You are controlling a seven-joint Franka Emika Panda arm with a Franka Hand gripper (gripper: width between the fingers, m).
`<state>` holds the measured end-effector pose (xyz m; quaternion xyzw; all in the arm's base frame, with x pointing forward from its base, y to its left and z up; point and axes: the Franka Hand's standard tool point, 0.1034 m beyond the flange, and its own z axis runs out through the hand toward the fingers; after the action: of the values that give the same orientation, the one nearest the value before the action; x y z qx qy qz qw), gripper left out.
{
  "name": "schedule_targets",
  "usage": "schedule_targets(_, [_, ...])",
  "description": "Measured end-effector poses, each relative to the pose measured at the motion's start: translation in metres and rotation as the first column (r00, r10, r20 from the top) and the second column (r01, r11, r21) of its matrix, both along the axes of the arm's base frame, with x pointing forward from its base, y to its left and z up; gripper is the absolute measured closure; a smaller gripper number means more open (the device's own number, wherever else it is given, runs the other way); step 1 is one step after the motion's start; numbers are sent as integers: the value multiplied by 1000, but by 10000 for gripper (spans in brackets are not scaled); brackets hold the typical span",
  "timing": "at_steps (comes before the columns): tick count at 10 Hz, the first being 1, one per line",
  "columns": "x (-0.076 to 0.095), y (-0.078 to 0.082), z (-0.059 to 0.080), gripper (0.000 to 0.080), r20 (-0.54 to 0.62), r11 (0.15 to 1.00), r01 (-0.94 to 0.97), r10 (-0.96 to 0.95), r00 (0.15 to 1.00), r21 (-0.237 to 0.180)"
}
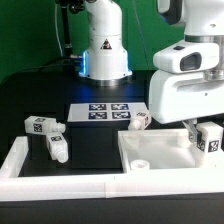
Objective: Assemble one leg
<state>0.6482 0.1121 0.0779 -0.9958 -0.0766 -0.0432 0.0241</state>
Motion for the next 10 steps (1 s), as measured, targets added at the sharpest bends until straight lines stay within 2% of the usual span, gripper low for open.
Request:
schedule_targets(1, [0, 0, 0, 514, -5, 996, 84, -84, 996, 7])
schedule_targets(4, [0, -2, 0, 514, -16, 967, 255, -255, 967, 18])
schedule_targets(5, [0, -4, 0, 514, -28, 911, 412, -412, 911, 26])
schedule_targets(7, [0, -8, -1, 514, -73, 695, 717, -714, 696, 44])
schedule_targets(8, [-1, -9, -1, 514, -103, 544, 838, -831, 546, 45])
schedule_targets(10, [-3, -11, -1, 512, -159, 317, 948, -934, 319, 39])
